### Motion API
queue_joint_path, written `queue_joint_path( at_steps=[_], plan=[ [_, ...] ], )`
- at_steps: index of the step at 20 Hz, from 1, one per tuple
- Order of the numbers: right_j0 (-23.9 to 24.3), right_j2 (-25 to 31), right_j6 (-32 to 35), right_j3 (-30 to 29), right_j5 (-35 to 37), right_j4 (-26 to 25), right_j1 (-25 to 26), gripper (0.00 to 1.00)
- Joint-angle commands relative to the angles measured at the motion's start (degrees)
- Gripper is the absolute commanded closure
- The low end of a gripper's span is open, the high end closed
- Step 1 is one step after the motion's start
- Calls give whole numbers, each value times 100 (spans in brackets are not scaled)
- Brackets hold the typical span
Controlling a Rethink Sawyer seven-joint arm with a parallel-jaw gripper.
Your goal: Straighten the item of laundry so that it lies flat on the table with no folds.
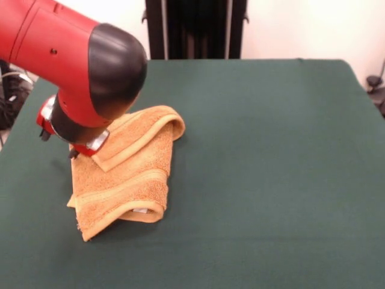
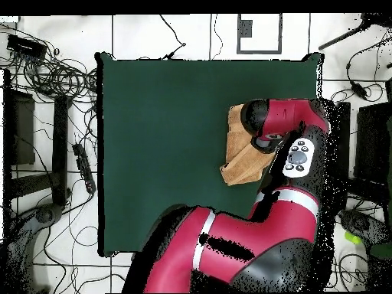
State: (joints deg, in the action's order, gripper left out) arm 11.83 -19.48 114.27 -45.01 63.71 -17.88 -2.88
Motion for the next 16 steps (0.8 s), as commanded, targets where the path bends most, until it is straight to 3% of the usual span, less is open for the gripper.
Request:
queue_joint_path(
  at_steps=[1, 5, 16],
  plan=[
    [-300, 108, 1448, -534, 742, 552, -583, 0],
    [-341, 120, 1464, -756, 611, 600, -686, 0],
    [-278, 107, 1285, -563, 429, 536, -418, 0]
  ],
)
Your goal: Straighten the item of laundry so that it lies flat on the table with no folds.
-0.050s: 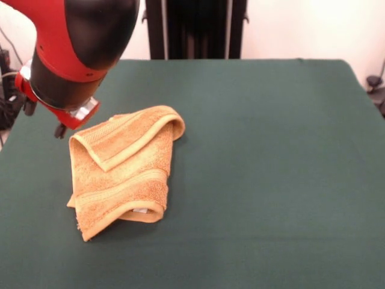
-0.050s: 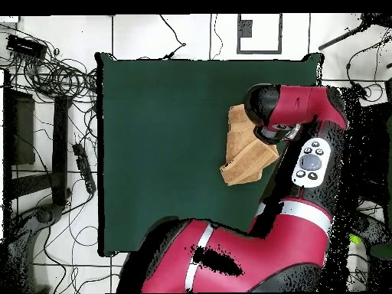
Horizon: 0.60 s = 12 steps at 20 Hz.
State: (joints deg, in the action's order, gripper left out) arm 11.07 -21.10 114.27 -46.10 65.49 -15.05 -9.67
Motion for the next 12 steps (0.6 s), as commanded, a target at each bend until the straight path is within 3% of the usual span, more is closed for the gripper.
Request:
queue_joint_path(
  at_steps=[1, 12],
  plan=[
    [-183, 291, 1235, -463, 270, 282, 262, 0],
    [-168, 388, 1397, -614, -83, 372, 485, 0]
  ],
)
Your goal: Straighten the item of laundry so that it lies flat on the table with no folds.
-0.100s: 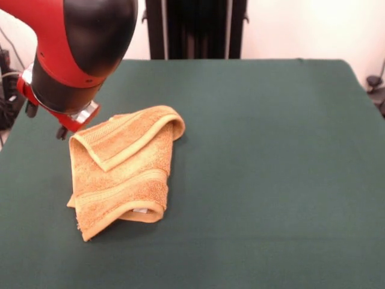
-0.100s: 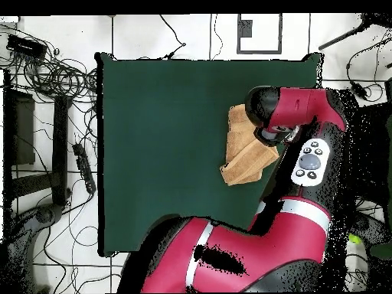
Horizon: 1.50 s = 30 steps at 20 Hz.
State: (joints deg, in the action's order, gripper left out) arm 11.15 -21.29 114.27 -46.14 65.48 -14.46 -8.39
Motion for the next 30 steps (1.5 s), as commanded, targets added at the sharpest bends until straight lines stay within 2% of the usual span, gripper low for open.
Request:
queue_joint_path(
  at_steps=[1, 13, 30],
  plan=[
    [-187, 405, 1432, -631, -110, 316, 361, 0],
    [-128, 652, 1436, -870, -263, 609, 467, 0],
    [-173, 499, 1829, -886, -1545, 754, 1010, 0]
  ],
)
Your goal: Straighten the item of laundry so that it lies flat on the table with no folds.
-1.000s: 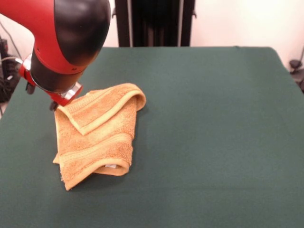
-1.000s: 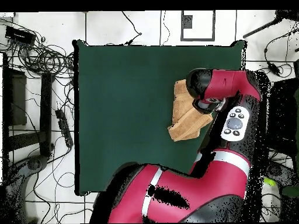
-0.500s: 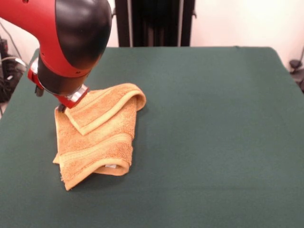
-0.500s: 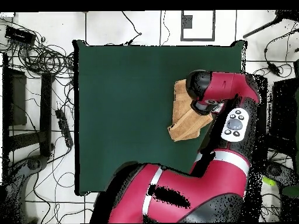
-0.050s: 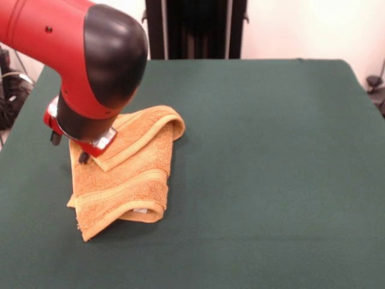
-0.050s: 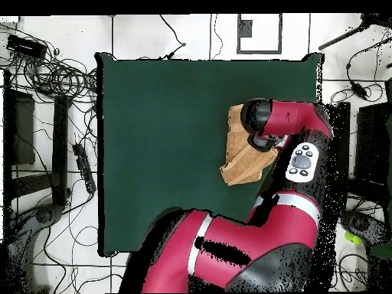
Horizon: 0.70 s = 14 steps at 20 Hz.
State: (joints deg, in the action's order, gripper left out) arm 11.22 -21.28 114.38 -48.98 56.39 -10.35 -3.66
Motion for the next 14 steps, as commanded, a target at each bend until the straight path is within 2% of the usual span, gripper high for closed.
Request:
queue_joint_path(
  at_steps=[1, 5, 10, 14],
  plan=[
    [-167, 487, 1822, -578, -664, 358, 568, 0],
    [-154, 471, 1538, -454, -247, 394, 693, 0],
    [-270, 297, 1490, -309, 241, 335, 829, 0],
    [-369, 237, 1047, -262, 889, 261, 819, 0]
  ],
)
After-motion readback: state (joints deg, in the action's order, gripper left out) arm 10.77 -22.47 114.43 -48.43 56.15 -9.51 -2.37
